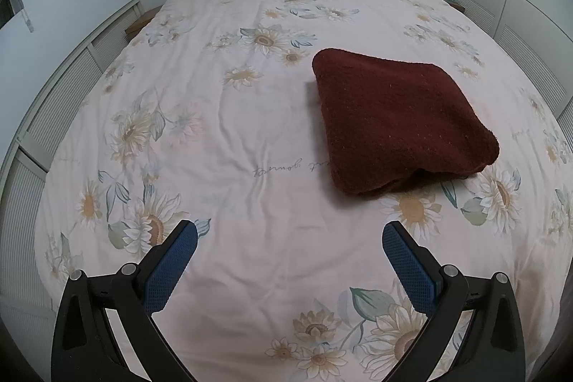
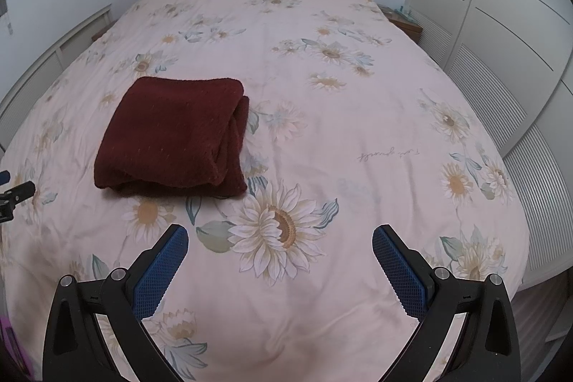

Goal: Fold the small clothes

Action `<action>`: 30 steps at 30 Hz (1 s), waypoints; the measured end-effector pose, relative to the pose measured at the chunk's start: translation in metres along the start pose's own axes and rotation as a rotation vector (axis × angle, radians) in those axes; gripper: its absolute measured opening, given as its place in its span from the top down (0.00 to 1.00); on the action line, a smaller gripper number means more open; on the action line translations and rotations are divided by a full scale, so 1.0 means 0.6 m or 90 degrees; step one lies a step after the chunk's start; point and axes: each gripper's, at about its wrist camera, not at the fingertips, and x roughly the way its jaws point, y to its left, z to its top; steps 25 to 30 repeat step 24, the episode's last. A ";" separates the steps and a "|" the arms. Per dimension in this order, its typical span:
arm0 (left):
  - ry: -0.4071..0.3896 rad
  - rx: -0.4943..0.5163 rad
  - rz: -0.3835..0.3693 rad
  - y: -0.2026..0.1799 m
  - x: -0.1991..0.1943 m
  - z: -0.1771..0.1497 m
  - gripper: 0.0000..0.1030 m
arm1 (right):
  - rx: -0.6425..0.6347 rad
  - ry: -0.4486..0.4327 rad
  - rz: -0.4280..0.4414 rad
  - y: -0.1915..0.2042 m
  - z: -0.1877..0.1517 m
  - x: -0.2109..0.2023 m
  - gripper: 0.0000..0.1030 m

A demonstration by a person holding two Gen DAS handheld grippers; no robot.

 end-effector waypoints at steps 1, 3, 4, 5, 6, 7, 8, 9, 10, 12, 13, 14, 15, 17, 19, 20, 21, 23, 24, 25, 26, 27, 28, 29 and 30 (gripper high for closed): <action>0.000 -0.001 -0.001 0.000 -0.001 0.000 0.01 | -0.001 0.000 0.000 0.001 0.000 0.000 0.00; 0.000 0.006 -0.005 0.001 0.001 0.000 0.01 | -0.003 0.000 0.000 0.001 -0.001 0.001 0.00; 0.000 0.008 -0.005 0.001 0.000 -0.001 0.01 | -0.003 0.000 0.000 0.001 -0.001 0.001 0.00; 0.001 0.009 -0.004 0.001 0.001 0.000 0.01 | -0.002 0.001 -0.001 0.001 -0.002 0.001 0.00; 0.001 0.012 -0.005 0.001 0.001 0.000 0.01 | -0.003 0.002 -0.001 0.002 -0.002 0.001 0.00; 0.001 0.015 -0.006 0.000 0.001 -0.001 0.01 | -0.004 0.002 0.000 0.002 -0.002 0.001 0.00; 0.001 0.018 -0.009 0.002 0.002 -0.001 0.01 | -0.004 0.003 0.000 0.002 -0.003 0.002 0.00; 0.003 0.020 -0.011 0.002 0.003 -0.001 0.01 | -0.005 0.004 0.001 0.002 -0.003 0.003 0.00; 0.003 0.020 -0.012 0.002 0.002 0.000 0.01 | -0.006 0.004 0.001 0.002 -0.004 0.003 0.00; 0.001 0.021 -0.015 0.003 0.003 0.001 0.01 | -0.008 0.006 0.003 0.003 -0.005 0.004 0.00; 0.001 0.021 -0.016 0.003 0.002 0.001 0.01 | -0.009 0.007 0.003 0.003 -0.004 0.005 0.00; 0.001 0.023 -0.018 0.003 0.003 0.002 0.01 | -0.011 0.007 0.003 0.003 -0.004 0.005 0.00; 0.001 0.025 -0.019 0.003 0.003 0.002 0.01 | -0.010 0.007 0.003 0.003 -0.004 0.005 0.00; 0.001 0.026 -0.020 0.001 0.003 0.002 0.01 | -0.010 0.007 0.004 0.003 -0.004 0.006 0.00; 0.002 0.029 -0.021 0.001 0.002 0.001 0.01 | -0.010 0.008 0.005 0.002 -0.004 0.006 0.00; 0.001 0.028 -0.021 0.000 0.002 0.002 0.01 | -0.011 0.007 0.005 0.002 -0.004 0.006 0.00; 0.002 0.030 -0.023 0.000 0.002 0.002 0.01 | -0.012 0.008 0.005 0.002 -0.004 0.006 0.00; 0.001 0.035 -0.025 -0.001 0.001 0.002 0.01 | -0.013 0.009 0.005 0.001 -0.005 0.008 0.00; 0.002 0.034 -0.024 -0.002 0.001 0.002 0.01 | -0.013 0.008 0.005 0.001 -0.005 0.008 0.00; 0.002 0.034 -0.024 -0.002 0.001 0.002 0.01 | -0.013 0.008 0.005 0.001 -0.005 0.008 0.00; 0.002 0.034 -0.024 -0.002 0.001 0.002 0.01 | -0.013 0.008 0.005 0.001 -0.005 0.008 0.00; 0.002 0.034 -0.024 -0.002 0.001 0.002 0.01 | -0.013 0.008 0.005 0.001 -0.005 0.008 0.00; 0.002 0.034 -0.024 -0.002 0.001 0.002 0.01 | -0.013 0.008 0.005 0.001 -0.005 0.008 0.00; 0.002 0.034 -0.024 -0.002 0.001 0.002 0.01 | -0.013 0.008 0.005 0.001 -0.005 0.008 0.00; 0.002 0.034 -0.024 -0.002 0.001 0.002 0.01 | -0.013 0.008 0.005 0.001 -0.005 0.008 0.00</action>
